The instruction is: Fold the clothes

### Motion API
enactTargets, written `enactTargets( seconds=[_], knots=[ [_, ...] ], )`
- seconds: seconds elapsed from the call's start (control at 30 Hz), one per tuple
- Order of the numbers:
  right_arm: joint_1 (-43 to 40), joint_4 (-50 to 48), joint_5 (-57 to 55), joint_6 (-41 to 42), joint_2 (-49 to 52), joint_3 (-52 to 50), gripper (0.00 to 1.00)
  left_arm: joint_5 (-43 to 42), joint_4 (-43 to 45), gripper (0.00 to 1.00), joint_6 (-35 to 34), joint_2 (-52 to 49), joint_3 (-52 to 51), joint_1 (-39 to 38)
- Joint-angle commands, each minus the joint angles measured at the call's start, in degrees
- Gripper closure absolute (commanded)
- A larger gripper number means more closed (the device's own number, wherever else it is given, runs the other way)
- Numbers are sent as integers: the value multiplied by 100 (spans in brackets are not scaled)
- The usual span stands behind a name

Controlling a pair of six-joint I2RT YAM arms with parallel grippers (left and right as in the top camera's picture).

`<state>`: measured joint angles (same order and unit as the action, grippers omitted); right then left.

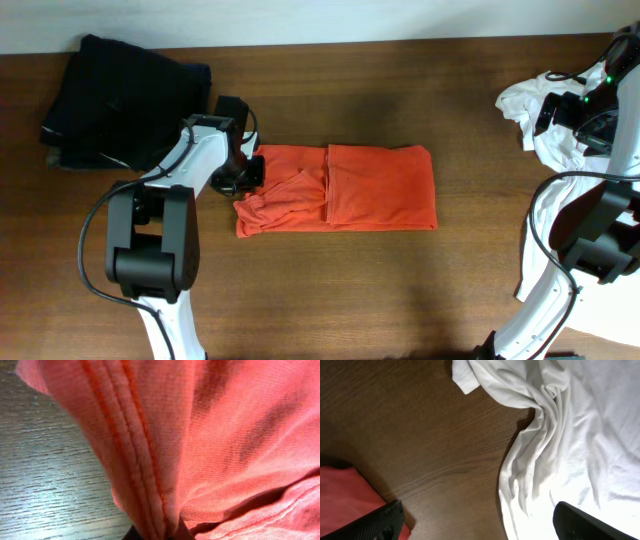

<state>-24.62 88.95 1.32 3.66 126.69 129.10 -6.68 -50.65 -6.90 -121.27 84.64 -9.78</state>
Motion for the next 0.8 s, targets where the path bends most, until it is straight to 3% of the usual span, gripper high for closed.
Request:
enactTargets(
  seconds=[0.0, 0.07, 0.23, 0.3, 0.33, 0.5, 0.6, 0.77],
  knots=[
    [-15, 20, -72, -20, -33, 17, 2, 57, 227, 43, 17, -468, -299, -39],
    [-15, 20, -72, -20, -33, 17, 2, 348, 155, 4, 59, -466, 7, 122],
    [-15, 20, -72, -20, -33, 17, 2, 264, -1526, 1, 227, -466, 1644, 391],
    [-15, 20, -72, -20, -33, 17, 2, -800, -1891, 1, 1036, -455, 1685, 378],
    [-15, 20, -72, -20, -33, 17, 2, -868, -1910, 1, 1069, -455, 1685, 378],
    [-15, 20, -72, -20, -33, 17, 2, -804, -2138, 8, 946, -455, 1193, 52],
    [-15, 17, -72, -20, -33, 17, 2, -356, -1397, 10, 328, -455, 474, -160],
    [-15, 20, -72, -20, -33, 17, 2, 319, -599, 49, 7, -455, 48, -157]
  ],
)
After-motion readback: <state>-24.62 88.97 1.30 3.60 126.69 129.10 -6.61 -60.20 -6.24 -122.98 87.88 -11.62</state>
